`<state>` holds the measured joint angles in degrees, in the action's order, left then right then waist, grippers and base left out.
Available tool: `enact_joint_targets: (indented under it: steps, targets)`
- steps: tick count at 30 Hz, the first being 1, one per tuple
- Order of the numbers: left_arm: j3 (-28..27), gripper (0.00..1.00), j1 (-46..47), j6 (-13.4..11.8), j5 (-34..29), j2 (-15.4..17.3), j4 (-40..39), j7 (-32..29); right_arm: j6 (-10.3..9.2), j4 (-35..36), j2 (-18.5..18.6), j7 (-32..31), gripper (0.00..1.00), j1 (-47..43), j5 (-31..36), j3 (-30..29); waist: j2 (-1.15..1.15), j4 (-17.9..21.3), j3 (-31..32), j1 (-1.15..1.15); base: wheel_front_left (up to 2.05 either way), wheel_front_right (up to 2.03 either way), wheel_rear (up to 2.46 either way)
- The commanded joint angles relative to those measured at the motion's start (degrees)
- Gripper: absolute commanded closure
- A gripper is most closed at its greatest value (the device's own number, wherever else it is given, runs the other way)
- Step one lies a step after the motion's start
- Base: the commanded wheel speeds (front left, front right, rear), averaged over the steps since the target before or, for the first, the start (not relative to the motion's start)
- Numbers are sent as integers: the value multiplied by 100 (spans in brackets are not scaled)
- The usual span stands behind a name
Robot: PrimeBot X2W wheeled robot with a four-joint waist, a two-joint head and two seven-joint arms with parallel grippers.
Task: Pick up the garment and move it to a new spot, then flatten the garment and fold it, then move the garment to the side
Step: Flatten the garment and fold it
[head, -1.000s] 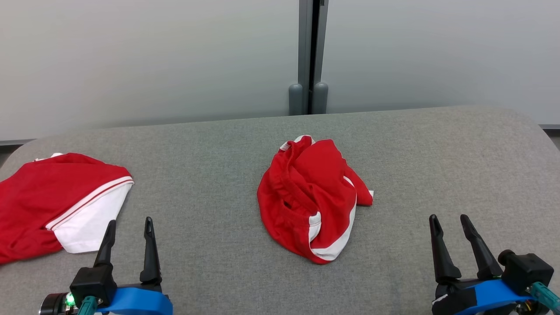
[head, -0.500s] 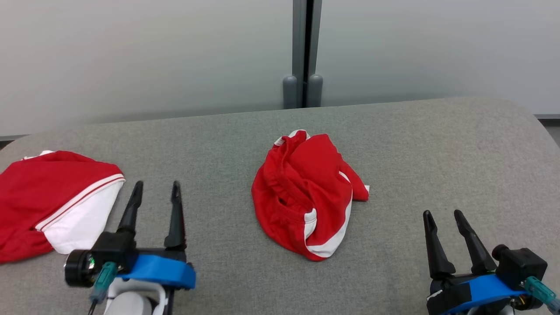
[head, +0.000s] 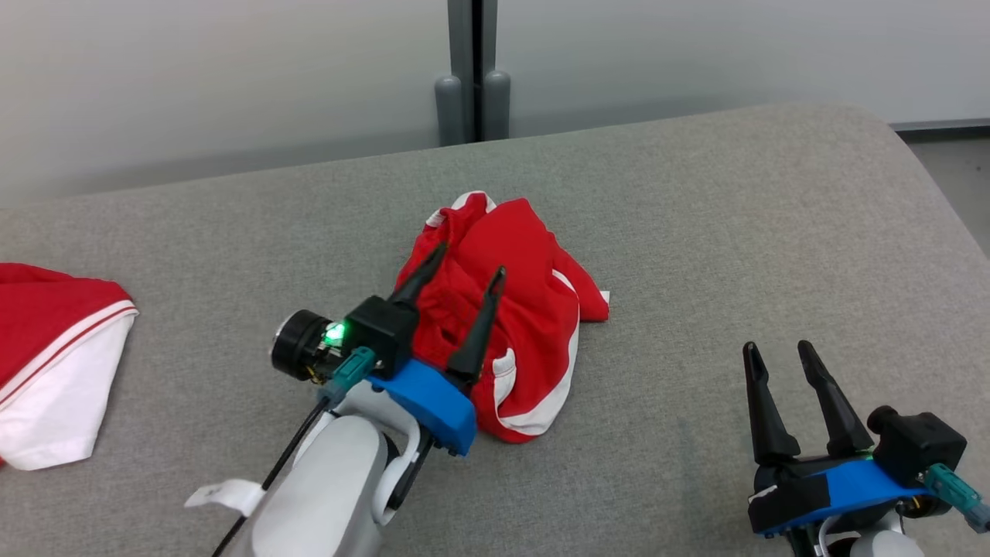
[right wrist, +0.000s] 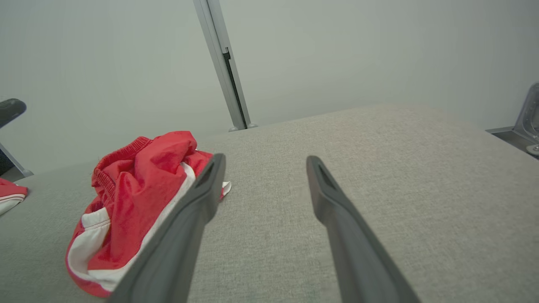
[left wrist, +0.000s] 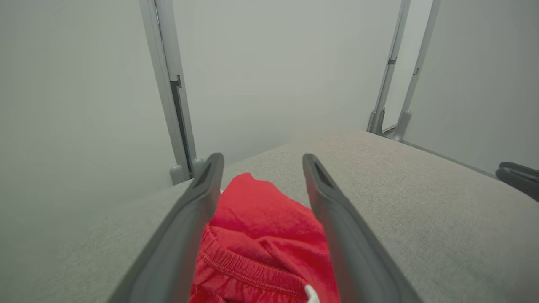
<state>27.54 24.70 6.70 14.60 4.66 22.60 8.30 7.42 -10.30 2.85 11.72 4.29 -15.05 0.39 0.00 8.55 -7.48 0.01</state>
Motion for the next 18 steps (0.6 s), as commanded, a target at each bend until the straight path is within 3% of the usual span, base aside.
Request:
enact_joint_targets:
  steps: [1,9,18]
  targets:
    - [97,0,128,38,26,-2,113,-72,13,-6,6,46,0,72,-6,7,0,35,-45,-1,0,0,0]
    - [847,0,376,85,301,39,871,-398,13,-63,7,109,0,186,-38,-20,0,206,-235,-1,0,0,0]
    - [1503,0,439,76,588,337,1616,-532,13,-190,8,157,0,280,-70,53,0,372,-303,-1,0,0,0]
